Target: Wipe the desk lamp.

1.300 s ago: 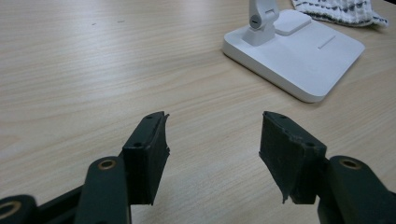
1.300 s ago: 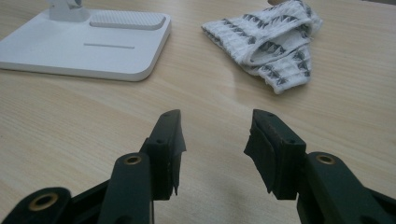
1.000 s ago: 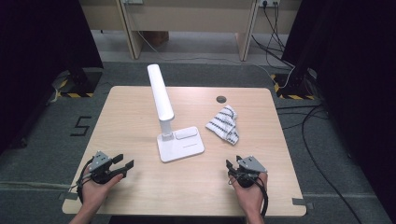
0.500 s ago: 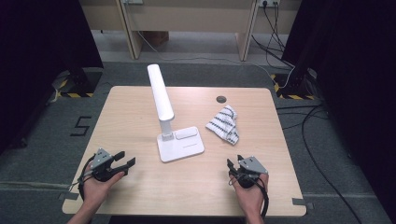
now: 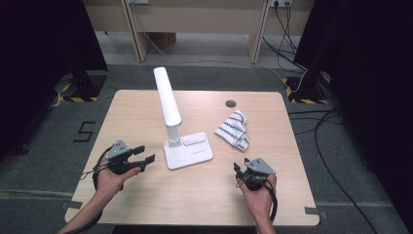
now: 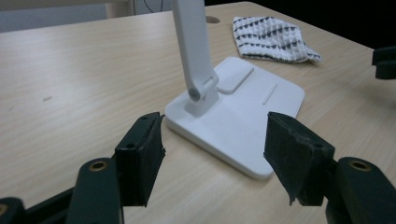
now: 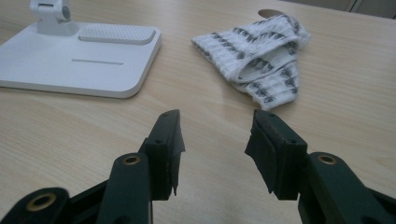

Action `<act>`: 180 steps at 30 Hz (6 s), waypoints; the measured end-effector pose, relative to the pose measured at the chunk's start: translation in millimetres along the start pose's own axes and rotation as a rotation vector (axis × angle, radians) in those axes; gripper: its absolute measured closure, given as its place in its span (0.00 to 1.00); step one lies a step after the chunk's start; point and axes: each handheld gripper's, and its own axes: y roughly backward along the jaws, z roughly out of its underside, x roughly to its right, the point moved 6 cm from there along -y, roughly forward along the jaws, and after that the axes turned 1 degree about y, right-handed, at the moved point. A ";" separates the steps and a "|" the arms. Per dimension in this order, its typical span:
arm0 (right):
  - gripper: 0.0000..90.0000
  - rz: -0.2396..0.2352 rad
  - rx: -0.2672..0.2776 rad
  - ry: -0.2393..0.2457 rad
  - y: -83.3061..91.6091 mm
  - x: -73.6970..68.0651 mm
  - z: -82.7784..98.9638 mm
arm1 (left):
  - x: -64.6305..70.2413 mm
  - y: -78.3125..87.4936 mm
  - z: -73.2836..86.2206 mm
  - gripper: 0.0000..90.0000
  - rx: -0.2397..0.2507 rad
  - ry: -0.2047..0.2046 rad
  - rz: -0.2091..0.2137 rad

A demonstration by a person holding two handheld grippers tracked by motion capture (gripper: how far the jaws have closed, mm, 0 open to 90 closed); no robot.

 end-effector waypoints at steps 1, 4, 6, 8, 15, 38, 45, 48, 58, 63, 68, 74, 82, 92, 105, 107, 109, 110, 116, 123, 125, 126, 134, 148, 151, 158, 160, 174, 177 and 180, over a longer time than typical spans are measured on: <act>0.61 -0.012 -0.008 -0.004 -2.1 -3.0 -0.5 | -0.1 -7.4 -9.5 0.39 0.002 -0.011 0.015; 0.65 -0.052 -0.025 0.004 -8.4 -12.8 -3.8 | 0.2 -18.8 -25.1 0.38 0.014 -0.007 0.037; 0.66 -0.067 -0.032 0.000 -10.5 -16.6 -4.6 | 1.0 -22.2 -30.2 0.38 0.017 -0.013 0.044; 0.72 -0.118 -0.058 -0.017 -19.0 -27.9 -5.1 | 5.3 -32.1 -43.2 0.38 0.020 -0.021 0.079; 0.84 -0.210 -0.136 -0.009 -38.4 -55.8 -5.9 | 7.8 -50.7 -68.2 0.39 0.021 -0.041 0.094; 0.96 -0.275 -0.189 0.045 -63.2 -84.6 -18.4 | -8.0 -68.2 -79.9 0.43 0.041 -0.022 0.061; 0.96 -0.276 -0.200 0.065 -68.7 -89.4 -19.3 | -27.2 -81.9 -92.0 0.37 0.048 0.045 0.039; 0.96 -0.276 -0.208 0.064 -70.6 -89.4 -18.7 | -24.0 -90.3 -98.5 0.37 0.047 0.034 0.065; 0.96 -0.267 -0.216 0.080 -75.7 -89.1 -17.6 | -20.2 -107.4 -98.6 0.52 0.033 0.057 0.115; 0.96 -0.247 -0.216 0.076 -77.0 -85.6 -18.3 | -21.5 -104.4 -97.6 0.59 0.026 0.055 0.110; 0.97 -0.219 -0.217 0.075 -78.4 -82.4 -19.4 | -18.4 -97.4 -94.2 0.60 0.018 0.038 0.104; 0.96 -0.169 -0.219 0.065 -82.0 -74.4 -21.8 | -8.2 -75.2 -81.4 0.62 0.014 0.017 0.105; 0.96 -0.106 -0.214 0.058 -94.6 -64.9 -29.1 | 13.7 -41.6 -59.4 0.62 0.018 -0.029 0.097; 0.96 -0.100 -0.208 0.022 -112.0 -60.4 -38.5 | 42.7 -23.5 -34.5 0.62 -0.003 -0.065 0.112; 0.71 0.020 -0.103 -0.020 -98.4 -13.7 -71.7 | 54.8 -13.0 -25.9 0.48 0.014 -0.123 0.087; 0.65 0.069 -0.079 -0.032 -95.4 3.4 -80.3 | 55.3 -8.6 -23.2 0.45 0.008 -0.118 0.086; 0.59 0.123 -0.066 -0.020 -94.9 21.1 -86.6 | 55.4 -6.4 -21.8 0.43 0.007 -0.121 0.082; 0.57 0.142 -0.065 -0.016 -95.7 29.2 -88.3 | 55.4 -2.4 -18.8 0.42 0.000 -0.119 0.081; 0.52 0.170 -0.116 -0.023 -111.5 56.0 -78.4 | 53.3 6.9 -8.8 0.39 -0.012 -0.117 0.075; 0.48 0.171 -0.170 0.003 -125.2 62.5 -63.6 | 50.1 17.2 6.1 0.40 -0.027 -0.083 0.078; 0.48 0.161 -0.195 0.032 -130.7 60.2 -59.8 | 51.2 19.1 9.9 0.39 -0.027 -0.082 0.082; 0.47 0.155 -0.203 0.035 -132.6 59.6 -58.4 | 51.2 19.1 9.9 0.39 -0.027 -0.082 0.082; 0.54 0.119 -0.222 0.002 -137.6 57.4 -53.4 | 52.9 23.6 19.1 0.39 -0.035 -0.063 0.090; 0.89 0.048 -0.247 0.004 -127.1 50.8 -51.1 | 60.7 28.1 27.7 0.41 -0.050 -0.090 0.112; 0.89 0.022 -0.227 0.033 -113.5 45.5 -54.8 | 68.7 27.9 26.4 0.43 -0.054 -0.118 0.133; 0.89 -0.050 -0.204 0.100 -73.6 27.1 -65.1 | 84.1 25.6 16.3 0.43 -0.045 -0.168 0.164; 0.89 -0.066 -0.202 0.104 -67.4 23.4 -65.5 | 91.4 24.4 11.9 0.42 -0.036 -0.178 0.185; 0.89 -0.252 -0.194 0.224 11.0 -51.3 -56.3 | 121.2 2.8 -14.1 0.35 -0.036 -0.308 0.235; 0.88 -0.288 -0.193 0.244 20.8 -65.4 -56.6 | 121.4 -0.1 -16.7 0.34 -0.041 -0.319 0.233; 0.88 -0.331 -0.193 0.257 26.3 -76.8 -57.0 | 122.4 -5.3 -21.6 0.32 -0.039 -0.339 0.241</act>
